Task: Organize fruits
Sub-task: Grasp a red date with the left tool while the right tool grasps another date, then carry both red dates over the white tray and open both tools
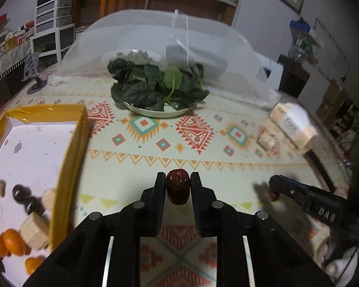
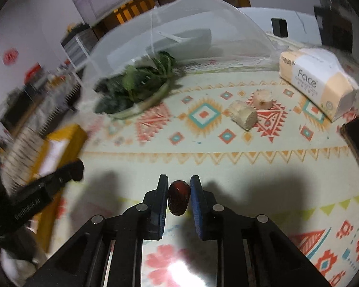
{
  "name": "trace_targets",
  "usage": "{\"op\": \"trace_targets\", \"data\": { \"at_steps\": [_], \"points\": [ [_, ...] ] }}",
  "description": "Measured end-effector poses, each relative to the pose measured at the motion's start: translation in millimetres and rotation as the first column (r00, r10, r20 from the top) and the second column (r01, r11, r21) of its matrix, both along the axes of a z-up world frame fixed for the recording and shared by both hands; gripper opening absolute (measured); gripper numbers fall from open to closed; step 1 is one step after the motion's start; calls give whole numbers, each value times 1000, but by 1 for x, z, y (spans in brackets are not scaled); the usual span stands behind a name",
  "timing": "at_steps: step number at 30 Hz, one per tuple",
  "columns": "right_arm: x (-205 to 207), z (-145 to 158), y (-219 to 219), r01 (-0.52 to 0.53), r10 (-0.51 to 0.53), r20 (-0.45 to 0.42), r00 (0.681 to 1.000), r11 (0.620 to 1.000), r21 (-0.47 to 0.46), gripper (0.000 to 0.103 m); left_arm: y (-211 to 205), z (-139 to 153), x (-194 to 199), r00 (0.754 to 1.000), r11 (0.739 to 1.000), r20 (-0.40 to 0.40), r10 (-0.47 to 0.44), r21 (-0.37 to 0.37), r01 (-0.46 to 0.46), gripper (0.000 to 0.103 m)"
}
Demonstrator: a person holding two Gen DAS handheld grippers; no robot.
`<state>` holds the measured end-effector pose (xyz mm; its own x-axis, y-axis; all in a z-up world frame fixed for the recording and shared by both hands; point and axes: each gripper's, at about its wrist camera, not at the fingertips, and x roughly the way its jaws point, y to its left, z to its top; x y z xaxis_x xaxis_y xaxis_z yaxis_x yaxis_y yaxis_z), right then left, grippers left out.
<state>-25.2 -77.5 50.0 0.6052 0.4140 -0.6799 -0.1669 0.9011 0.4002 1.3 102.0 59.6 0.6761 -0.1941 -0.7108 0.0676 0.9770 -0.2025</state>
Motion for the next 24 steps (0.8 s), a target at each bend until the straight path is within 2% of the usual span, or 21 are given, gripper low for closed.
{"op": "trace_targets", "data": {
  "at_steps": [4,8,15,20,24],
  "points": [
    [-14,17,6,-19,19,9,1000,999,39,20,24,17,-28,999,998,29,16,-58,-14,20],
    [-29,31,27,-51,50,33,998,998,32,20,58,27,-54,997,992,45,63,-110,-57,20],
    [-49,49,101,-181,181,59,982,983,8,20,133,32,-100,978,975,66,198,-117,-189,20],
    [-54,50,161,-278,277,53,959,961,2,20,177,21,-123,961,957,49,272,-116,-265,20],
    [-54,43,215,-355,356,29,934,935,-11,20,196,8,-132,953,948,26,301,-116,-296,20]
  ]
}}
